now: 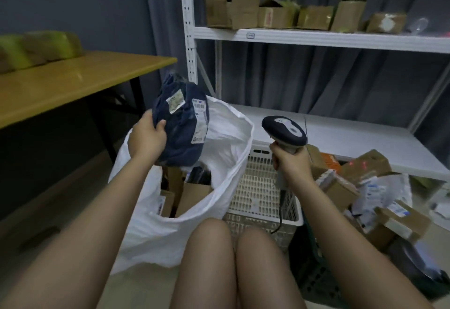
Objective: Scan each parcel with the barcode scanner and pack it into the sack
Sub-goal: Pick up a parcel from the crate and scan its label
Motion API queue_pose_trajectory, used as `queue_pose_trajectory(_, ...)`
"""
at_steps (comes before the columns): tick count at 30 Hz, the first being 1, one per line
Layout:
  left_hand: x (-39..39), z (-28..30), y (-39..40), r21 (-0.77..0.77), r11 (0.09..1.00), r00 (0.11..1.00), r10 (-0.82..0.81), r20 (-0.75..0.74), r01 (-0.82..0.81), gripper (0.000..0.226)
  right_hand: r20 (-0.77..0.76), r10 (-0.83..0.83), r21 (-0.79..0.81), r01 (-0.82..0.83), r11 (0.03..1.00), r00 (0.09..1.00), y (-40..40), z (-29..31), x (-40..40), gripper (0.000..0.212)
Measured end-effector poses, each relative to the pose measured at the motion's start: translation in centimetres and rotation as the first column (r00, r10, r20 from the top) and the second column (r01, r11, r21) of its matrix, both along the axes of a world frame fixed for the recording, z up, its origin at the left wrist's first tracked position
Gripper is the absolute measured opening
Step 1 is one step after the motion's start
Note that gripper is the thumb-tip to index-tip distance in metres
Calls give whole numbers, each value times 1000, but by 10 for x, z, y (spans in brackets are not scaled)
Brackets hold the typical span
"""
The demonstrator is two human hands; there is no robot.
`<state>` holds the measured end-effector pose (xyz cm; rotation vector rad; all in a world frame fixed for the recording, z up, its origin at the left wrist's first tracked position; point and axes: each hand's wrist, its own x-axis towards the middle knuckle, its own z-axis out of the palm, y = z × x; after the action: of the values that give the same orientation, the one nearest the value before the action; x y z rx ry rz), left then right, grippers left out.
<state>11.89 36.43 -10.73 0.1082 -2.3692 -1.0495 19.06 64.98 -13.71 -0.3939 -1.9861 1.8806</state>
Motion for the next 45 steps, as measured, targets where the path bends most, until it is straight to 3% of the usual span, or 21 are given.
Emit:
queue_pose_trajectory(4, -25, -33, 5, -335, 941, 990, 11, 142, 38, 26, 11, 1, -24, -1, 1000, 1000, -4, -10, -10, 17)
queue_pose_trajectory(7, -57, -54, 15, -474, 872, 974, -14, 224, 121, 28, 28, -13, -19, 13, 1000, 1000, 7, -24, -18, 14)
queue_pose_trajectory(9, -78, -68, 20, -542, 811, 949, -47, 313, 219, 47, 37, -30, -28, 31, 999, 999, 17, -29, -24, 19)
queue_pose_trajectory(11, -87, -84, 28, -572, 728, 847, -21, 532, 378, 74, 51, -48, -15, 49, 999, 998, 29, -35, -27, 21)
queue_pose_trajectory(13, -87, -98, 40, -456, 763, 735, -37, 677, 458, 76, 58, -78, -15, 79, 997, 995, 42, -42, -28, 20)
queue_pose_trajectory(14, -87, -102, 47, -379, 796, 725, -105, 680, 471, 75, 61, -92, -17, 93, 995, 994, 49, -46, -28, 19)
queue_pose_trajectory(16, -82, -101, 66, -258, 846, 792, -270, 548, 466, 66, 83, -111, -20, 113, 993, 990, 63, -54, -25, 22)
queue_pose_trajectory(19, -63, -87, 107, -62, 877, 863, -453, 222, 477, 51, 128, -151, -47, 158, 986, 980, 86, -72, -15, 23)
queue_pose_trajectory(22, -39, -73, 159, -14, 818, 817, -573, 59, 575, 41, 188, -226, -73, 243, 967, 956, 113, -94, 6, 25)
queue_pose_trajectory(24, -29, -73, 200, -12, 757, 757, -652, 41, 653, 36, 246, -277, -95, 307, 947, 929, 132, -110, 24, 26)
queue_pose_trajectory(31, 1, -128, 358, 161, 618, 548, -768, 330, 769, 31, 366, -508, -132, 584, 801, 780, 219, -166, 95, 14)
queue_pose_trajectory(35, 23, -173, 443, 284, 560, 337, -755, 563, 778, 42, 386, -616, -138, 703, 698, 687, 271, -179, 128, 14)
queue_pose_trajectory(37, 29, -194, 478, 344, 563, 260, -732, 630, 751, 47, 398, -639, -144, 733, 665, 658, 294, -180, 136, 21)
queue_pose_trajectory(42, 30, -236, 544, 468, 607, 194, -719, 667, 642, 54, 416, -653, -155, 757, 635, 633, 337, -189, 130, 18)
queue_pose_trajectory(45, 28, -252, 574, 519, 660, 156, -687, 710, 544, 86, 425, -637, -156, 745, 648, 643, 353, -197, 122, 20)
